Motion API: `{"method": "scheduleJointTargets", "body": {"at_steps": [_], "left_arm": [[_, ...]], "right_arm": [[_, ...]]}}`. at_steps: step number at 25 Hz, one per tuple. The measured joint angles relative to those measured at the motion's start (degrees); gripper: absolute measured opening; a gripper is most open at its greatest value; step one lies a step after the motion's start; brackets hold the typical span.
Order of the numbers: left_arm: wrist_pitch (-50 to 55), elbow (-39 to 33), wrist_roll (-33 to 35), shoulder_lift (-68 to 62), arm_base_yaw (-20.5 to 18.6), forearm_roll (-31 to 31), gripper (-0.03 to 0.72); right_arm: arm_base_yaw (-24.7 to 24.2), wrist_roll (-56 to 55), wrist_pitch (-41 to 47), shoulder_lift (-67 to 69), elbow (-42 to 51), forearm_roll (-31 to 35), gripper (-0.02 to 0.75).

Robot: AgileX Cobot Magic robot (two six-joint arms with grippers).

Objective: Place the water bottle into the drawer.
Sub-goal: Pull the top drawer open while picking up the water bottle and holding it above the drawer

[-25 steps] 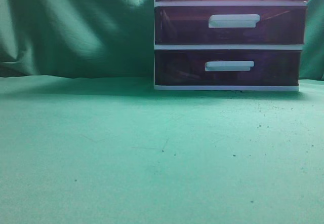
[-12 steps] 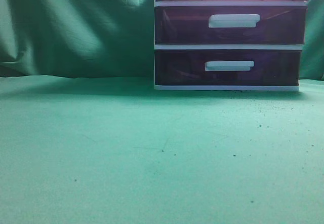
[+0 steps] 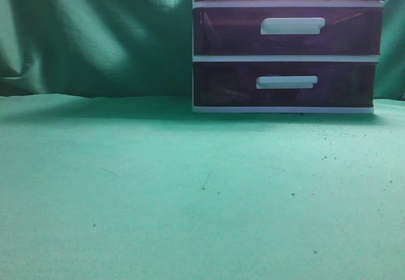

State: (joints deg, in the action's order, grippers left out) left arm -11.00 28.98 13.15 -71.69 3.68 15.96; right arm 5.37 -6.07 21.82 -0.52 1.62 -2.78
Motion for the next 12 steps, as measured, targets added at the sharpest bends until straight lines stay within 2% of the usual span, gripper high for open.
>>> {"method": "scheduleJointTargets", "body": {"at_steps": [10, 12], "left_arm": [[-3.67, 5.62, 0.0, -13.64, 0.0, 0.09, 0.645], [-4.61, 5.73, 0.0, -14.54, 0.0, 0.09, 0.545]], "right_arm": [[0.0, 0.0, 0.0, 0.0, 0.0, 0.0, 0.0], [0.0, 0.0, 0.0, 0.0, 0.0, 0.0, 0.0]]}}
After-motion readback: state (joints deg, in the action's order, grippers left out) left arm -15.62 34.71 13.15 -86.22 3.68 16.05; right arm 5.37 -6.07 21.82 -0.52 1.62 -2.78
